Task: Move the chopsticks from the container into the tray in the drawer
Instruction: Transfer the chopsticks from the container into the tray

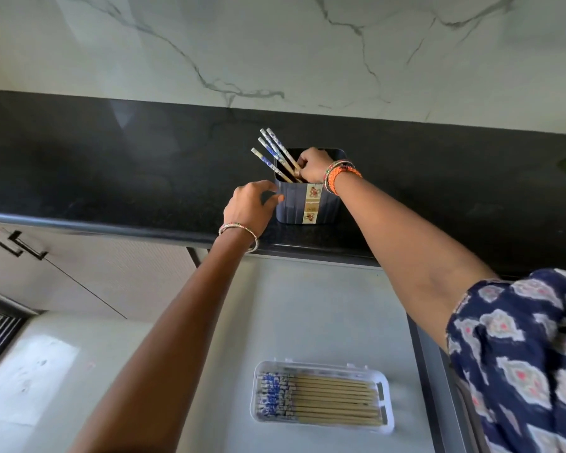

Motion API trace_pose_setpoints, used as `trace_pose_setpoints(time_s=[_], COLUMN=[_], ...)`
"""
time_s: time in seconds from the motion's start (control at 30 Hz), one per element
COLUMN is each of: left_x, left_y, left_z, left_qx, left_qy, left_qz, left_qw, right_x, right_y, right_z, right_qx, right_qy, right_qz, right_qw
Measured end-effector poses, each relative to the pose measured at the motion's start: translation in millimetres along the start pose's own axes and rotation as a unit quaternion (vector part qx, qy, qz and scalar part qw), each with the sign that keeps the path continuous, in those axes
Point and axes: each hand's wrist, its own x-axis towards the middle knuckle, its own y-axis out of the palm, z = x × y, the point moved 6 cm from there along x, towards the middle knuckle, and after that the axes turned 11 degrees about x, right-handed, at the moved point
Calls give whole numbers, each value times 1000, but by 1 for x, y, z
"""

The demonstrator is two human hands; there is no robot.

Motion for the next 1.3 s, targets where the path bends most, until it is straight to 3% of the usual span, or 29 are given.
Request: trace_pose_setpoints(time_s=[0.17, 0.3, 0.6, 0.77, 0.83, 0.93, 1.03, 1.1, 1.2, 1.3], left_x=[-9, -16, -21, -33, -45, -74, -117, -153, -209, -258], left_y=[2, 2, -5, -14, -15, -5, 19, 46, 83, 111], left_z=[3, 10, 17, 13, 18, 32, 53, 70, 99, 117], left_qx=[-13, -26, -78, -126, -202, -350, -387, -383, -361, -288], left_qy=[-11, -22, -32, -35, -71, -152, -201, -236, -300, -328], left_qz=[4, 0, 6, -6, -4, 12, 33, 76, 91, 106], left_qw=[1000, 999, 996, 991, 977, 924, 899, 890, 878, 893], right_x=[-7, -10, -33, -66, -92, -140, -199, -238, -280, -314], right_y=[5, 5, -10, -42, -57, -64, -43, -12, 45, 99], right_z=[8, 14, 34, 68, 89, 104, 85, 57, 2, -47], right_qx=[-16, -62, -83, -88, -105, -149, -205, -228, -261, -257], right_qy=[-9, -27, -130, -241, -299, -370, -405, -397, -315, -241], right_qz=[49, 46, -51, -106, -125, -141, -138, -122, -30, 47], right_qw=[999, 997, 987, 961, 940, 906, 881, 880, 912, 935])
